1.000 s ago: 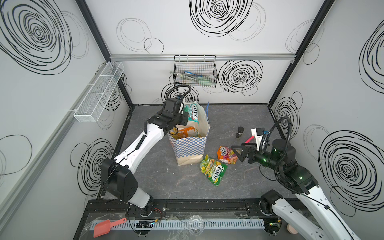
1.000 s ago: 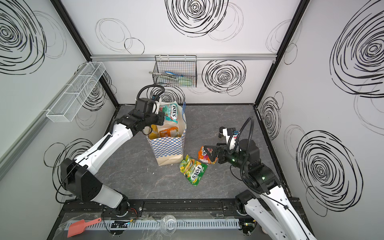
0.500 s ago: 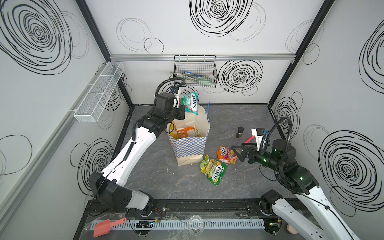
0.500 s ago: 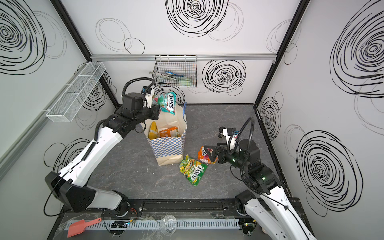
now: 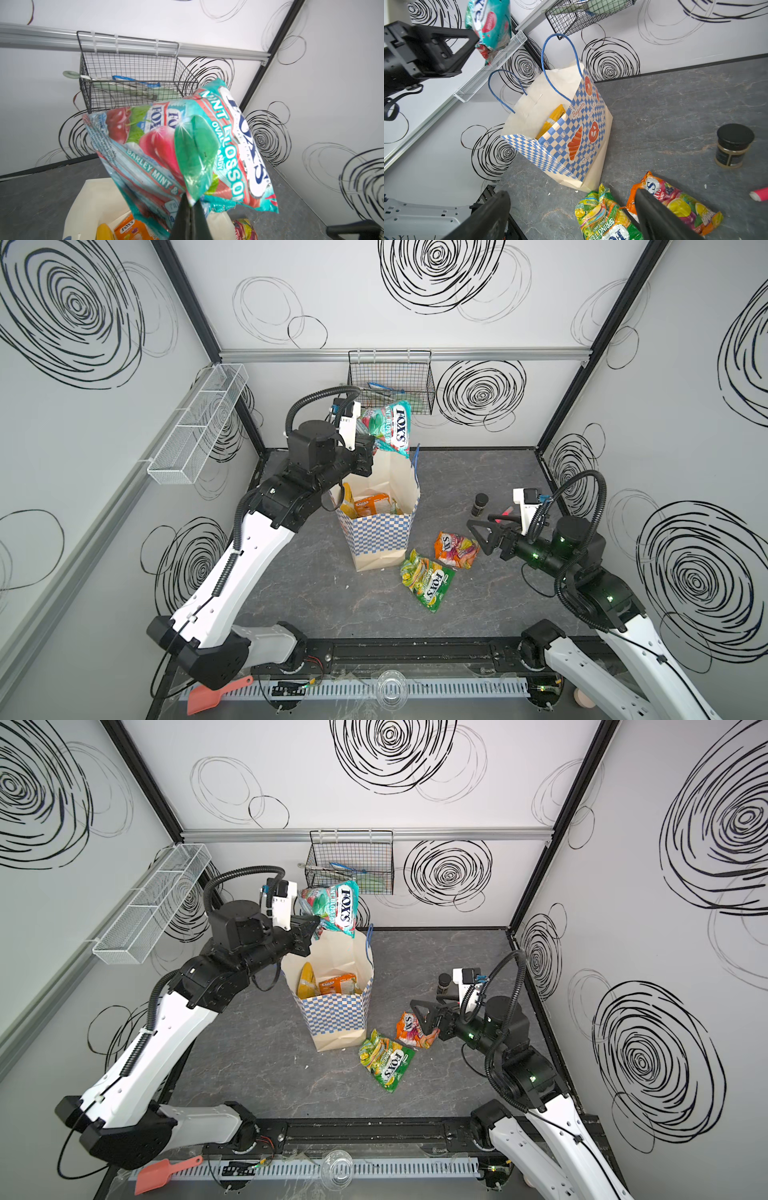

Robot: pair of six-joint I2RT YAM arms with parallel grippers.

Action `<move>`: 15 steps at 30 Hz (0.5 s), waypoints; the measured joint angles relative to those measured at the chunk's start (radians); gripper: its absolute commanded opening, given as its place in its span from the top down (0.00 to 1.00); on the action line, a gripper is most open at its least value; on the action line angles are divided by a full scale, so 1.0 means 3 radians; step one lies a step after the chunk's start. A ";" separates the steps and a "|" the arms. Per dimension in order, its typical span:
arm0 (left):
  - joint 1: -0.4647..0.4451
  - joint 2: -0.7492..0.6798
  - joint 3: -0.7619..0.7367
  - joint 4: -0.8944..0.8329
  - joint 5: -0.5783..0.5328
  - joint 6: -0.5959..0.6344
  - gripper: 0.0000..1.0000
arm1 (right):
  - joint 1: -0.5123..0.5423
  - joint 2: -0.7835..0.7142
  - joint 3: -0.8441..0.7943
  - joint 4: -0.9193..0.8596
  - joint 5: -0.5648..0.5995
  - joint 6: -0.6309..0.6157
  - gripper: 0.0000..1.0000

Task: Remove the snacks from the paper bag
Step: 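Lift the teal Mint Blossom packet up out of the bag with the left gripper, then carry the teal packet past the bag and lower it onto the table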

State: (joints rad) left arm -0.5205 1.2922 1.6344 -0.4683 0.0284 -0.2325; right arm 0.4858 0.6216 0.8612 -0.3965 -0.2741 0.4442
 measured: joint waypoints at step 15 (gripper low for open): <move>-0.1422 0.0282 0.0409 0.0074 -0.0657 0.0291 1.00 | 0.0000 -0.0417 -0.0033 0.0057 0.0629 -0.0083 0.03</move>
State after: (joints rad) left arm -0.9470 1.3769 1.7573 -0.4461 -0.1688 -0.1452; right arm 0.4858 0.4965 0.8513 -0.3794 -0.0853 0.4194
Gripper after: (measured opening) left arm 0.047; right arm 0.975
